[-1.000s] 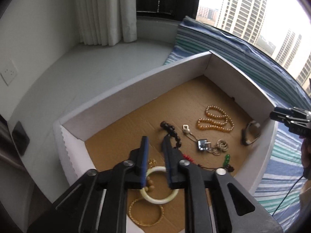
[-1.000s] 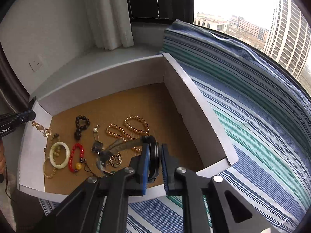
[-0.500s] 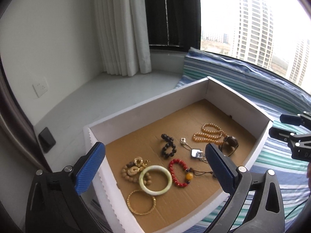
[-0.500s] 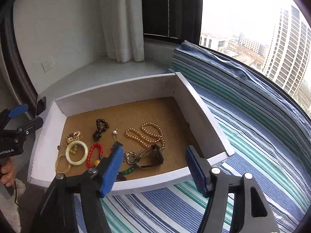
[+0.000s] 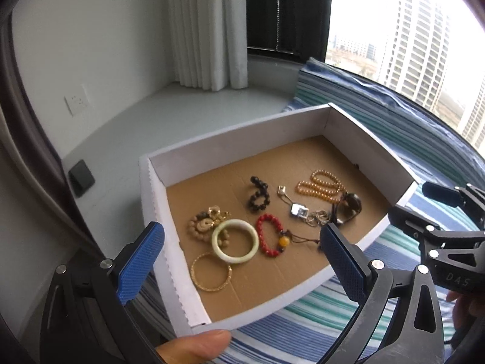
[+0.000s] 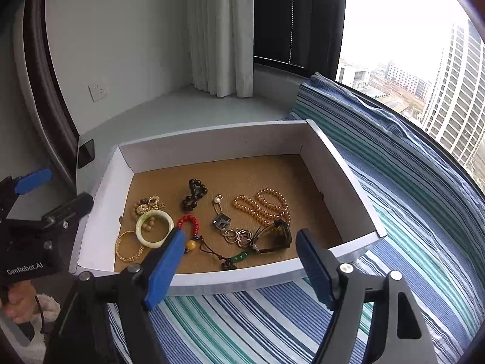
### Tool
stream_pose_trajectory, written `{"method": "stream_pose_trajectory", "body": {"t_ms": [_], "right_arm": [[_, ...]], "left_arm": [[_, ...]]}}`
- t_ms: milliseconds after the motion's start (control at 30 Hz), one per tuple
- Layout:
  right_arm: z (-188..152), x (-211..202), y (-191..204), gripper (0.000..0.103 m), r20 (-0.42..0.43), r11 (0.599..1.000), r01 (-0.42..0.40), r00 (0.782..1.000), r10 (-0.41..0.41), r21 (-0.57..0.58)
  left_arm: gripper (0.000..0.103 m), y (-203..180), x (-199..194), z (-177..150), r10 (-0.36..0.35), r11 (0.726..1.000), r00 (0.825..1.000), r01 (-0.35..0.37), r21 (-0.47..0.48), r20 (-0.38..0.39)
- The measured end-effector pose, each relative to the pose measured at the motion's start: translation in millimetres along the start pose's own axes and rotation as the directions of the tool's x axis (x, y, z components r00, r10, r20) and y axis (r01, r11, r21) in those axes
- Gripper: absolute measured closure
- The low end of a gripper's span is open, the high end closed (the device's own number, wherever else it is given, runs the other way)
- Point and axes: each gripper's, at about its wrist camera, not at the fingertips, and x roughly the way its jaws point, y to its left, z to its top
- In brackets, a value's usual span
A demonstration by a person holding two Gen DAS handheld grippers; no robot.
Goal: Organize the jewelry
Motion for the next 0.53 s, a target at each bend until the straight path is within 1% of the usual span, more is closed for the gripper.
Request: {"method": "stream_pose_trajectory", "body": {"t_ms": [67, 167, 300, 467, 533], "right_arm": [[0, 3, 5, 0.025, -0.008, 1.0, 0.008, 1.0, -0.008, -0.004], [1, 6, 9, 0.025, -0.012, 1.0, 0.013, 1.0, -0.013, -0.007], [1, 11, 9, 0.025, -0.021, 1.0, 0.02, 1.0, -0.02, -0.007], [1, 13, 9, 0.025, -0.019, 1.0, 0.022, 1.0, -0.023, -0.014], [1, 14, 9, 0.025, -0.017, 1.0, 0.018, 1.0, -0.018, -0.014]], "left_arm": [[0.001, -4, 2, -2, 0.026, 1.0, 1.0, -0.026, -0.008, 0.0], [0.001, -6, 3, -4, 0.037, 0.999, 0.999, -0.037, -0.005, 0.001], [0.001, -6, 5, -5, 0.074, 0.997, 0.997, -0.074, -0.015, 0.013], [0.001, 0, 8, -8, 0.072, 0.996, 0.997, -0.07, -0.05, 0.028], [0.001, 0, 8, -7, 0.082, 0.995, 0.996, -0.08, -0.052, 0.033]]}}
